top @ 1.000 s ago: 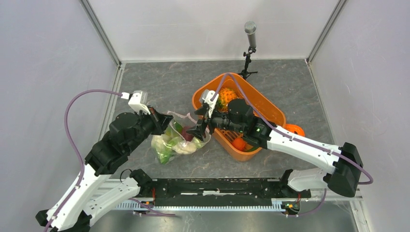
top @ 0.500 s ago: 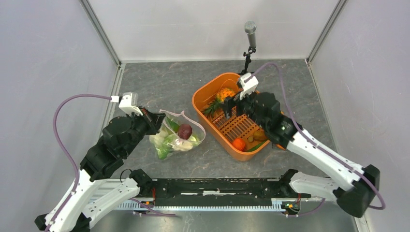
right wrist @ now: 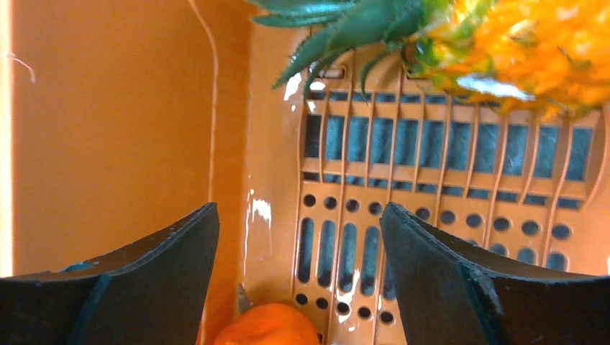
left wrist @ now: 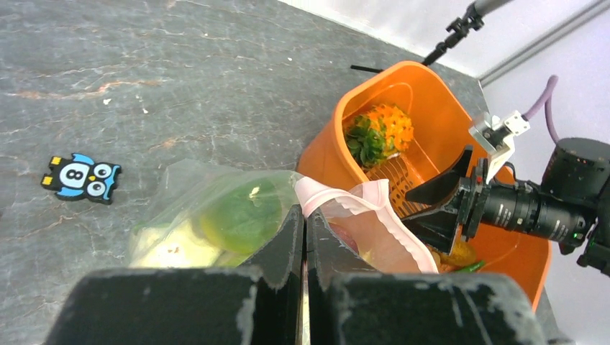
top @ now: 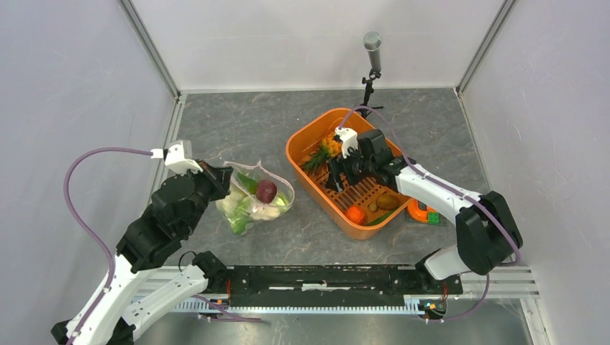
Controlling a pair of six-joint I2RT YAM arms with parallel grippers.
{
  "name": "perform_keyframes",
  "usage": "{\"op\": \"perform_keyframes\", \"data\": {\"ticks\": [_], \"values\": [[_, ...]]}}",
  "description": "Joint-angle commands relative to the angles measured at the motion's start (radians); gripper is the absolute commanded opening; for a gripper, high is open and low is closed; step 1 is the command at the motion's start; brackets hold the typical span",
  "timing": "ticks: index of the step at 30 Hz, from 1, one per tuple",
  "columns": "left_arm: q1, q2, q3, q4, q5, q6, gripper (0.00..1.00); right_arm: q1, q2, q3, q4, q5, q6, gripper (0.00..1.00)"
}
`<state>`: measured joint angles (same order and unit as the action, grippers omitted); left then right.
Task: Place the food in the zip-top bag and seal the zipper
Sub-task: Adjust the bin at the center of the board.
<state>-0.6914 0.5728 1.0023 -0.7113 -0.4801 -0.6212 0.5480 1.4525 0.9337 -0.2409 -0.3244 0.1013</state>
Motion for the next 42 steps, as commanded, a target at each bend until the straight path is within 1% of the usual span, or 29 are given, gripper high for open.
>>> {"op": "perform_keyframes", "data": {"ticks": [1, 2, 5, 7, 8, 9, 11, 12, 13, 15, 16, 17, 18, 20, 23, 24, 25, 27, 29, 31, 33, 36, 39, 41, 42], "values": [[0.003, -0.008, 0.019, -0.018, -0.131, -0.103, 0.02, -0.002, 0.012, 0.011, 0.174, -0.100, 0.022, 0.90], [0.003, -0.010, 0.010, -0.019, -0.141, -0.117, 0.02, -0.002, 0.034, 0.024, 0.199, -0.098, 0.033, 0.92], [0.003, -0.029, -0.028, -0.013, -0.180, -0.171, 0.02, -0.002, 0.110, 0.104, 0.215, -0.135, 0.047, 0.92], [0.003, -0.046, -0.053, -0.013, -0.210, -0.201, 0.02, -0.001, 0.144, 0.098, 0.314, -0.164, 0.059, 0.91], [0.003, -0.054, -0.065, -0.021, -0.228, -0.220, 0.02, -0.002, 0.169, 0.111, 0.338, -0.170, 0.056, 0.88], [0.002, -0.062, -0.073, -0.033, -0.250, -0.240, 0.02, -0.002, 0.208, 0.136, 0.327, -0.158, 0.050, 0.86], [0.003, -0.082, -0.089, -0.056, -0.285, -0.280, 0.02, -0.003, 0.275, 0.185, 0.280, -0.137, 0.015, 0.86], [0.003, -0.093, -0.095, -0.073, -0.307, -0.303, 0.02, -0.003, 0.297, 0.194, 0.283, -0.083, 0.001, 0.86], [0.003, -0.106, -0.107, -0.077, -0.330, -0.328, 0.02, -0.006, 0.314, 0.191, 0.311, -0.028, 0.000, 0.87], [0.003, -0.131, -0.133, -0.077, -0.361, -0.367, 0.02, -0.018, 0.334, 0.193, 0.388, -0.008, 0.000, 0.95], [0.003, -0.140, -0.143, -0.074, -0.370, -0.378, 0.02, -0.020, 0.338, 0.185, 0.466, -0.001, 0.016, 0.96], [0.003, -0.145, -0.146, -0.076, -0.383, -0.392, 0.02, -0.018, 0.352, 0.181, 0.544, -0.030, 0.031, 0.94], [0.003, -0.144, -0.144, -0.080, -0.392, -0.404, 0.02, -0.017, 0.381, 0.213, 0.563, -0.070, 0.053, 0.92], [0.003, -0.134, -0.132, -0.084, -0.400, -0.406, 0.02, 0.005, 0.455, 0.366, 0.448, -0.067, 0.064, 0.93], [0.003, -0.100, -0.104, -0.090, -0.398, -0.394, 0.02, 0.085, 0.555, 0.514, 0.326, 0.056, -0.023, 0.95], [0.003, -0.089, -0.097, -0.089, -0.395, -0.387, 0.02, 0.107, 0.578, 0.533, 0.307, 0.094, -0.042, 0.96], [0.003, -0.076, -0.092, -0.083, -0.387, -0.375, 0.02, 0.129, 0.588, 0.532, 0.319, 0.098, -0.049, 0.97], [0.003, -0.054, -0.082, -0.076, -0.372, -0.359, 0.02, 0.142, 0.593, 0.519, 0.385, 0.044, -0.009, 0.98], [0.003, -0.040, -0.080, -0.065, -0.352, -0.351, 0.02, 0.142, 0.588, 0.536, 0.381, 0.002, 0.013, 0.98], [0.003, -0.037, -0.081, -0.046, -0.328, -0.336, 0.02, 0.142, 0.552, 0.572, 0.283, 0.060, -0.064, 0.98], [0.003, -0.042, -0.094, -0.026, -0.314, -0.327, 0.02, 0.126, 0.471, 0.563, 0.214, 0.084, -0.144, 0.98], [0.003, -0.054, -0.111, 0.006, -0.287, -0.313, 0.02, 0.087, 0.350, 0.542, 0.089, 0.026, -0.174, 0.98], [0.003, -0.058, -0.087, 0.005, -0.255, -0.267, 0.02, 0.040, 0.198, 0.395, 0.019, 0.016, -0.179, 0.98], [0.003, -0.056, -0.066, -0.010, -0.231, -0.229, 0.02, 0.032, 0.155, 0.372, -0.117, -0.007, -0.236, 0.98], [0.003, -0.057, -0.063, -0.009, -0.221, -0.209, 0.02, 0.032, 0.161, 0.409, -0.199, -0.010, -0.253, 0.98]]}}
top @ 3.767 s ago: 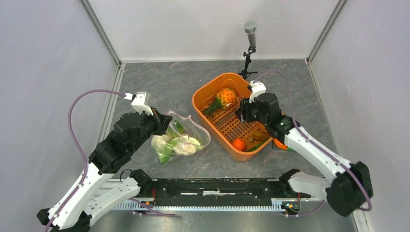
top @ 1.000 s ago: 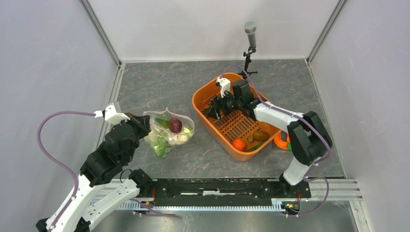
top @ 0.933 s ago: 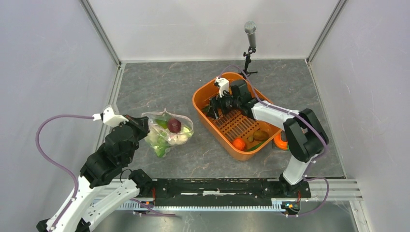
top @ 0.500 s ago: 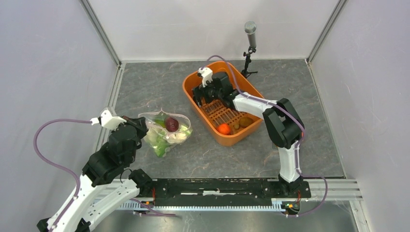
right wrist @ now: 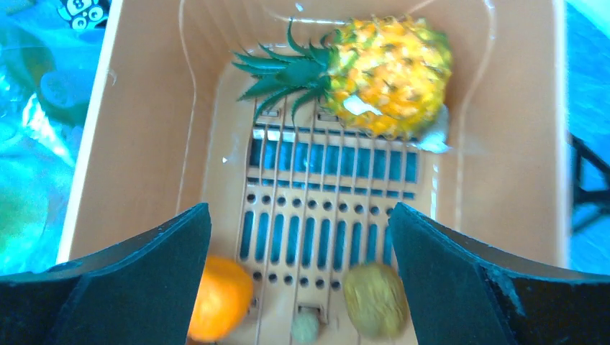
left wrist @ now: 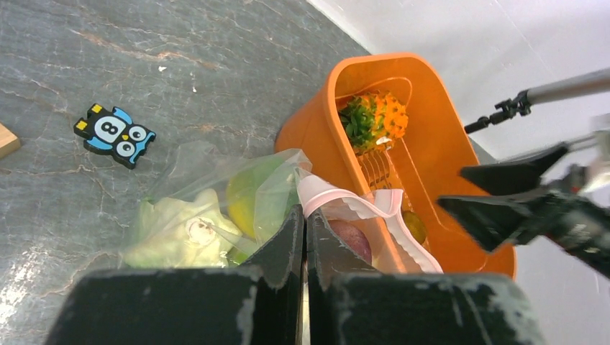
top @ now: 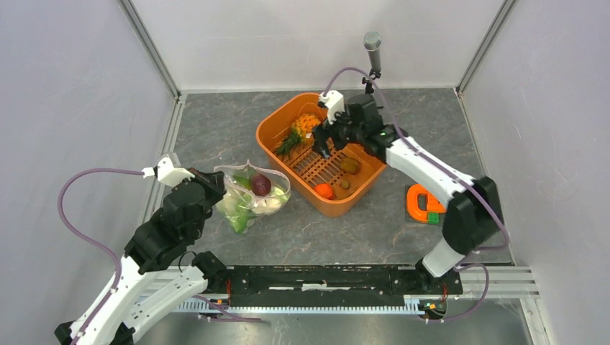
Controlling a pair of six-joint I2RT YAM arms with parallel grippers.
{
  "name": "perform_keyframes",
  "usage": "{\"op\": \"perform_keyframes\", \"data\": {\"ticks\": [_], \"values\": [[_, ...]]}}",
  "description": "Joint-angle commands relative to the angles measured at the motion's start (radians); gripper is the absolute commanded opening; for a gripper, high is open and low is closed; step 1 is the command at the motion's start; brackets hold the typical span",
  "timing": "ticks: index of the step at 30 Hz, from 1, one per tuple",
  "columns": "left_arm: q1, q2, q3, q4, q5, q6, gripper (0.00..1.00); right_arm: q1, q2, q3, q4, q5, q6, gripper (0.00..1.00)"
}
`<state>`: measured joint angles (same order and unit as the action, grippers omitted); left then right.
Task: Place the food in the zip-top bag and seal the zipper
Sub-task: Adjust the bin at the center of the board.
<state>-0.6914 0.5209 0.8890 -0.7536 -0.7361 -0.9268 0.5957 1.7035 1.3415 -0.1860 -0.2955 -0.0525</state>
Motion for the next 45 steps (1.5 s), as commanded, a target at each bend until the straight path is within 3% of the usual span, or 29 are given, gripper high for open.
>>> {"op": "perform_keyframes", "data": {"ticks": [1, 3, 6, 10, 16, 19, 21, 23, 29, 31, 35, 38, 42, 45], "values": [[0.002, -0.003, 0.052, 0.037, 0.043, 0.123, 0.02, -0.016, -0.074, 0.048, -0.363, -0.036, -0.112, 0.96], [0.002, 0.009, 0.063, 0.033, 0.060, 0.172, 0.02, -0.014, -0.066, 0.066, -0.516, -0.043, -0.150, 0.88], [0.003, 0.037, 0.078, 0.033, 0.091, 0.262, 0.02, -0.010, -0.174, -0.114, -0.476, -0.066, -0.151, 0.81], [0.002, 0.054, 0.092, 0.032, 0.111, 0.332, 0.02, 0.025, -0.259, -0.261, -0.461, -0.082, -0.122, 0.55], [0.003, 0.009, 0.077, 0.037, 0.118, 0.397, 0.02, 0.188, -0.459, -0.566, -0.303, 0.003, 0.016, 0.47], [0.003, -0.014, 0.065, 0.048, 0.114, 0.410, 0.02, 0.216, -0.508, -0.670, -0.257, 0.032, 0.133, 0.53], [0.002, -0.021, 0.059, 0.050, 0.115, 0.418, 0.02, 0.223, -0.523, -0.697, -0.262, 0.086, 0.168, 0.79], [0.003, -0.022, 0.052, 0.057, 0.116, 0.423, 0.02, 0.223, -0.494, -0.660, -0.316, 0.161, 0.170, 0.90], [0.003, -0.013, 0.045, 0.060, 0.127, 0.417, 0.02, 0.236, -0.271, -0.518, -0.541, 0.213, 0.070, 0.91], [0.003, -0.024, 0.038, 0.059, 0.120, 0.411, 0.02, 0.239, -0.246, -0.478, -0.570, 0.314, 0.095, 0.88], [0.003, -0.053, 0.022, 0.060, 0.090, 0.406, 0.02, 0.253, -0.333, -0.362, -0.534, 0.419, 0.106, 0.98], [0.003, -0.061, 0.016, 0.069, 0.085, 0.415, 0.02, 0.253, -0.346, -0.237, -0.517, 0.432, 0.105, 0.98], [0.003, -0.056, 0.024, 0.072, 0.094, 0.432, 0.02, 0.252, -0.408, -0.248, -0.412, 0.500, 0.197, 0.98], [0.002, -0.050, 0.033, 0.068, 0.111, 0.436, 0.02, 0.238, -0.379, -0.203, -0.555, 0.653, 0.367, 0.93]]}}
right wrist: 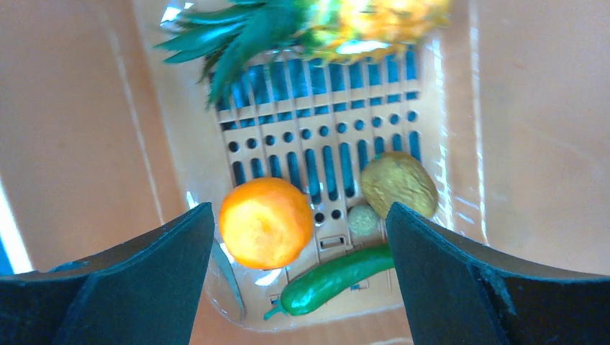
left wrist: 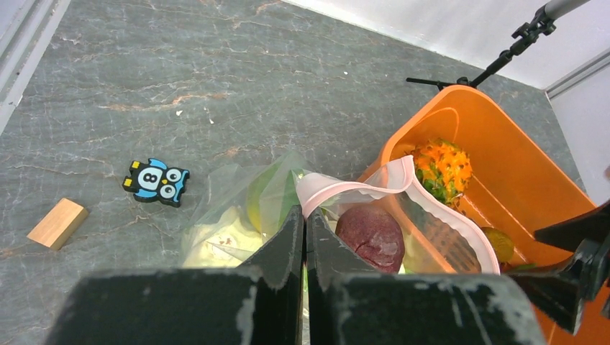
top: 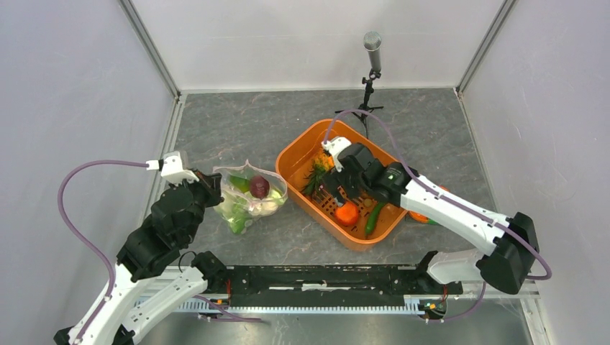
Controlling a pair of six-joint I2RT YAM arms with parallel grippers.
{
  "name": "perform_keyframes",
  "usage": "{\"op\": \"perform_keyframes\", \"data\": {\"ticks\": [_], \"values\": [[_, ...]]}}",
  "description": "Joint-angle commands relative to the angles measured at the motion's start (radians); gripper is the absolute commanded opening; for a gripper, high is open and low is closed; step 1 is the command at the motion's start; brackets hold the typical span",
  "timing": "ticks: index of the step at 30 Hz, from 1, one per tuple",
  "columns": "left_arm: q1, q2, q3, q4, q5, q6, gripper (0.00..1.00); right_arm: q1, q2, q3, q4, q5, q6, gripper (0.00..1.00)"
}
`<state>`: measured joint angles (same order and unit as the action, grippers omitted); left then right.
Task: Place the food in the zip-top bag and seal the zipper
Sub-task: Adjust the bin at the center of the board, then pick up the fake fruit from the bin.
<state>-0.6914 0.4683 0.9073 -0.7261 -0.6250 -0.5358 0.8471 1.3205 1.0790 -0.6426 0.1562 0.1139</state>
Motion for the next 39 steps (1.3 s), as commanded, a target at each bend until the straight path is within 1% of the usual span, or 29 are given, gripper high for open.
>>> {"op": "perform_keyframes", "data": {"ticks": [1, 3, 5, 7, 9, 11, 12, 14, 16, 20, 24, 27, 29, 31, 32, 34, 35, 37, 39], "values": [[0.003, 0.004, 0.016, 0.041, 0.007, 0.044, 0.02, -0.014, 0.011, 0.070, -0.154, 0.228, 0.248, 0.93], [0.003, 0.006, 0.010, 0.044, 0.015, 0.045, 0.02, -0.013, -0.004, 0.025, -0.169, 0.240, 0.318, 0.96], [0.003, 0.009, -0.001, 0.056, 0.025, 0.051, 0.02, -0.020, -0.032, -0.072, -0.117, 0.272, 0.364, 0.98], [0.003, 0.012, -0.010, 0.066, 0.038, 0.058, 0.02, -0.052, -0.042, -0.146, -0.029, 0.258, 0.360, 0.98], [0.003, 0.015, -0.009, 0.065, 0.051, 0.059, 0.02, -0.114, -0.031, -0.200, 0.061, 0.177, 0.336, 0.98], [0.003, 0.013, -0.008, 0.063, 0.062, 0.060, 0.02, -0.169, -0.023, -0.223, 0.110, 0.170, 0.333, 0.98], [0.003, 0.009, -0.008, 0.065, 0.063, 0.059, 0.02, -0.175, -0.028, -0.246, 0.179, 0.168, 0.290, 0.98], [0.003, 0.003, -0.013, 0.068, 0.062, 0.059, 0.02, -0.177, -0.024, -0.234, 0.229, 0.152, 0.237, 0.98], [0.003, 0.002, -0.008, 0.064, 0.063, 0.059, 0.02, -0.178, -0.012, -0.229, 0.266, 0.144, 0.221, 0.98], [0.003, -0.003, -0.015, 0.069, 0.056, 0.055, 0.02, -0.208, 0.059, -0.249, 0.323, 0.114, 0.186, 0.98], [0.002, -0.005, -0.011, 0.062, 0.059, 0.048, 0.02, -0.212, 0.120, -0.225, 0.273, 0.173, 0.190, 0.96], [0.003, -0.008, -0.019, 0.062, 0.058, 0.037, 0.02, -0.212, 0.118, -0.247, 0.301, 0.186, 0.189, 0.95], [0.003, -0.008, -0.021, 0.063, 0.056, 0.034, 0.02, -0.212, 0.124, -0.241, 0.292, 0.181, 0.185, 0.90], [0.003, -0.005, -0.018, 0.060, 0.055, 0.034, 0.02, -0.213, 0.117, -0.239, 0.291, 0.172, 0.182, 0.73], [0.002, -0.005, -0.017, 0.062, 0.056, 0.034, 0.02, -0.211, 0.108, -0.242, 0.297, 0.161, 0.175, 0.68], [0.002, 0.000, -0.014, 0.060, 0.056, 0.033, 0.02, -0.211, 0.091, -0.241, 0.298, 0.161, 0.171, 0.62], [0.002, 0.004, -0.010, 0.059, 0.057, 0.033, 0.02, -0.211, 0.080, -0.234, 0.293, 0.167, 0.168, 0.55], [0.003, 0.013, -0.003, 0.055, 0.064, 0.033, 0.02, -0.210, 0.053, -0.223, 0.291, 0.169, 0.154, 0.46], [0.003, 0.021, 0.002, 0.053, 0.070, 0.030, 0.02, -0.211, 0.019, -0.212, 0.293, 0.154, 0.147, 0.44]]}}
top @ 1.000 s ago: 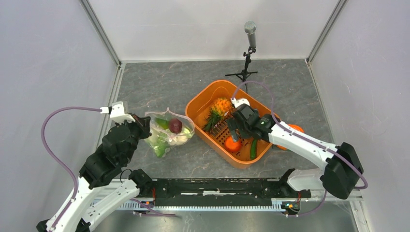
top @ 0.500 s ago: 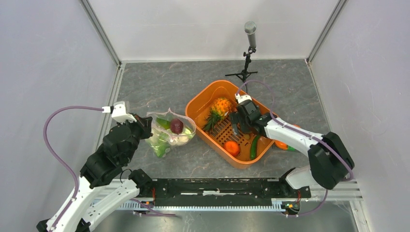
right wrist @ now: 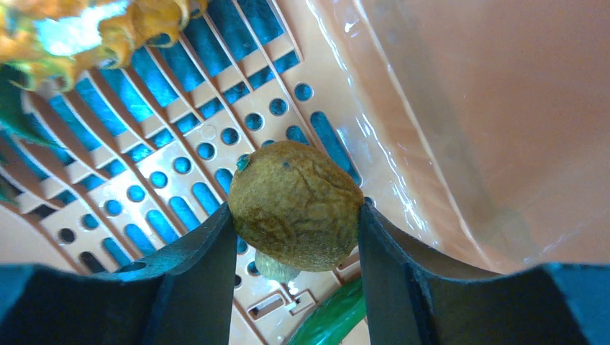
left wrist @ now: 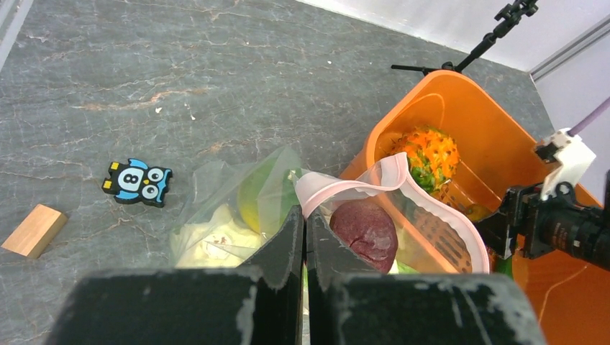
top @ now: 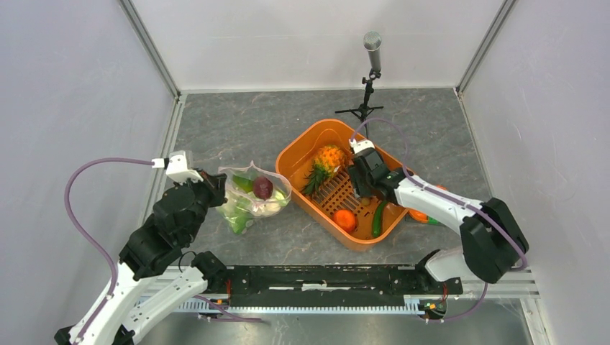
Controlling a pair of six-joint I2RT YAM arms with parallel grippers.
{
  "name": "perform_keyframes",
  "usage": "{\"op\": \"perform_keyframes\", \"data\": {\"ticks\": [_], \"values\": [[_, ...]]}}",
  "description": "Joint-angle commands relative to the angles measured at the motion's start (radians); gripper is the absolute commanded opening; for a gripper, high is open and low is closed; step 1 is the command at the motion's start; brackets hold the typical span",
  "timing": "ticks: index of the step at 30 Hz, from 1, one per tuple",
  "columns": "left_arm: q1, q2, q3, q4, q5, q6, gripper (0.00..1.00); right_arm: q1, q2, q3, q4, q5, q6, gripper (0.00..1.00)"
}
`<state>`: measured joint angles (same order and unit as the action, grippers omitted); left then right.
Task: Place the food in the zip-top bag and seal the zipper
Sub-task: Pick up the fake fruit from the bin, then place the fake fruit in the zipper food storage bag.
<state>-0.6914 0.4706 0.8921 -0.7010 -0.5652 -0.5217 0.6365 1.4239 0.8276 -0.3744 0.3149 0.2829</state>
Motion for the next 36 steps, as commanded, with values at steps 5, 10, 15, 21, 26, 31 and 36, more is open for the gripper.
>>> {"op": "perform_keyframes", "data": {"ticks": [5, 10, 15, 21, 26, 31, 36], "values": [[0.002, 0.038, 0.026, 0.023, 0.032, 0.002, 0.02, 0.000, -0.187, 0.052, 0.064, -0.097, -0.025, 0.40], [0.003, 0.063, 0.047, 0.013, 0.064, -0.007, 0.02, 0.000, -0.309, 0.058, 0.194, -0.352, -0.011, 0.39], [0.003, 0.093, 0.065, 0.010, 0.102, -0.010, 0.02, 0.077, -0.358, 0.072, 0.412, -0.600, 0.031, 0.41], [0.003, 0.120, 0.091, 0.010, 0.147, -0.013, 0.02, 0.282, -0.270, 0.192, 0.488, -0.641, -0.019, 0.42], [0.002, 0.123, 0.108, 0.009, 0.177, -0.018, 0.02, 0.335, -0.176, 0.236, 0.515, -0.687, -0.004, 0.43], [0.002, 0.123, 0.114, 0.016, 0.211, -0.021, 0.02, 0.364, -0.086, 0.276, 0.519, -0.636, 0.006, 0.46], [0.003, 0.112, 0.108, 0.028, 0.243, -0.027, 0.02, 0.376, 0.015, 0.361, 0.512, -0.630, 0.005, 0.53]]}}
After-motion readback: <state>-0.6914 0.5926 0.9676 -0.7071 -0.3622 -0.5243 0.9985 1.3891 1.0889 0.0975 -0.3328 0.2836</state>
